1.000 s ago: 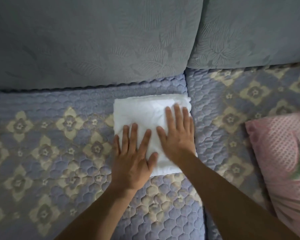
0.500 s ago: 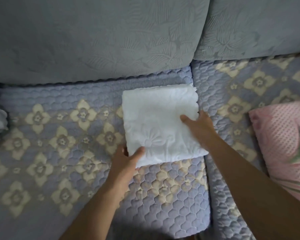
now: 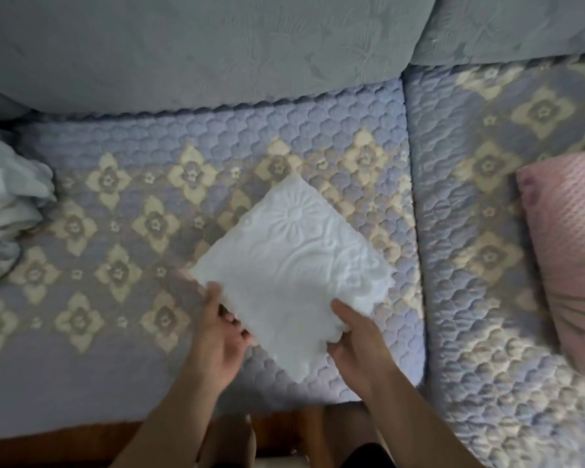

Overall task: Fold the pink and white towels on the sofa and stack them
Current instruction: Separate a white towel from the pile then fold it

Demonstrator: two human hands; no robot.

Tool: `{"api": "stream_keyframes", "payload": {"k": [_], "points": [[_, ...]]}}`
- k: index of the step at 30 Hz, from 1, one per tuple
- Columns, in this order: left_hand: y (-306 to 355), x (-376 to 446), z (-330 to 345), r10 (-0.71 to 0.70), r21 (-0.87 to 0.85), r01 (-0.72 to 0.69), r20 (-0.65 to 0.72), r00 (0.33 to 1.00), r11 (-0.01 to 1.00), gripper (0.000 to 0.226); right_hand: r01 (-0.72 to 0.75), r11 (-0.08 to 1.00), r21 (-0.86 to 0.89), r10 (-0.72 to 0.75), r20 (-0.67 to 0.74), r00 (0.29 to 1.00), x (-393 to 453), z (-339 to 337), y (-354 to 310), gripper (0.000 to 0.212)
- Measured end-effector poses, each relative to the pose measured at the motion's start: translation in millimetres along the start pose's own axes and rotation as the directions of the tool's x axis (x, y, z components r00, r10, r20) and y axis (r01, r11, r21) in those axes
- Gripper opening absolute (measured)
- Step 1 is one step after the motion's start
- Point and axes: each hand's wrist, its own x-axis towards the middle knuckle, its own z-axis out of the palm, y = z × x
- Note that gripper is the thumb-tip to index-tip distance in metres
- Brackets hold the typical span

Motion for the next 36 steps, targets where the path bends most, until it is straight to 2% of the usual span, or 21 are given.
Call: {"api": "stream_keyframes", "payload": {"k": [2,4,7,9,11,14,15,17,21,24,26,27,29,31,33,35,36], "points": [[-20,-15,6,-0.128,0.126,0.116,0.090,0.988,0.985,0.052,-0.033,0.999,0.022,0.033,0.002,0.999,-6,3,0,0.036],[-33,-28,13,-0.150,0.104,0.134,0.173,0.973,0.986,0.053,-0.068,0.998,0.009,0.068,-0.003,0.998,-13,4,-5,0.039],[-33,-50,26,-0.132,0.093,0.122,0.112,0.985,0.988,0.045,-0.072,0.997,0.002,0.072,-0.079,0.994,-24,0,-25,0.039],[-25,-63,34,-0.143,0.130,0.134,0.064,0.988,0.982,0.049,-0.045,0.999,0.003,0.045,-0.107,0.993,-33,0,-47,0.045],[-18,-79,48,-0.201,0.137,0.192,0.054,0.978,0.972,0.055,0.049,0.999,-0.021,-0.051,-0.113,0.992,-47,1,-70,0.045],[-16,-122,97,-0.241,0.186,0.217,0.118,0.963,0.958,0.026,0.236,0.969,-0.078,-0.245,-0.159,0.956,-103,3,-106,0.041],[-19,-140,121,-0.249,0.223,0.213,0.146,0.958,0.951,0.026,0.300,0.952,-0.064,-0.307,-0.165,0.937,-126,-2,-119,0.037],[-31,-167,173,-0.270,0.251,0.218,0.192,0.944,0.943,0.045,0.444,0.896,-0.010,-0.439,-0.181,0.880,-174,-15,-152,0.027],[-40,-204,287,-0.078,0.323,-0.041,0.345,0.935,0.946,0.021,0.655,0.753,0.057,-0.628,-0.232,0.743,-255,-41,-234,0.031],[-48,-224,356,0.060,0.261,-0.235,0.539,0.840,0.936,0.023,0.757,0.647,0.095,-0.723,-0.237,0.648,-294,-68,-286,0.029],[-65,-222,380,0.105,0.216,-0.306,0.635,0.765,0.927,0.041,0.787,0.604,0.122,-0.754,-0.233,0.615,-303,-96,-308,0.031],[-81,-214,387,0.113,0.208,-0.324,0.659,0.744,0.923,0.051,0.794,0.595,0.128,-0.760,-0.231,0.607,-301,-112,-315,0.033],[-123,-187,393,0.126,0.229,-0.357,0.658,0.742,0.905,0.060,0.786,0.609,0.105,-0.746,-0.262,0.612,-280,-147,-320,0.034],[-175,-150,390,0.106,0.298,-0.360,0.622,0.776,0.884,0.061,0.751,0.659,0.047,-0.685,-0.376,0.624,-243,-189,-314,0.027],[-221,-114,378,-0.014,0.449,-0.282,0.551,0.834,0.848,0.060,0.653,0.758,-0.011,-0.548,-0.554,0.627,-196,-236,-298,0.030],[-250,-85,359,-0.200,0.690,-0.197,0.451,0.870,0.697,0.051,0.559,0.829,-0.025,-0.423,-0.682,0.597,-151,-284,-276,0.048],[-256,-73,351,-0.211,0.772,-0.236,0.429,0.878,0.590,0.046,0.523,0.850,-0.062,-0.403,-0.715,0.571,-123,-316,-268,0.055]]}}
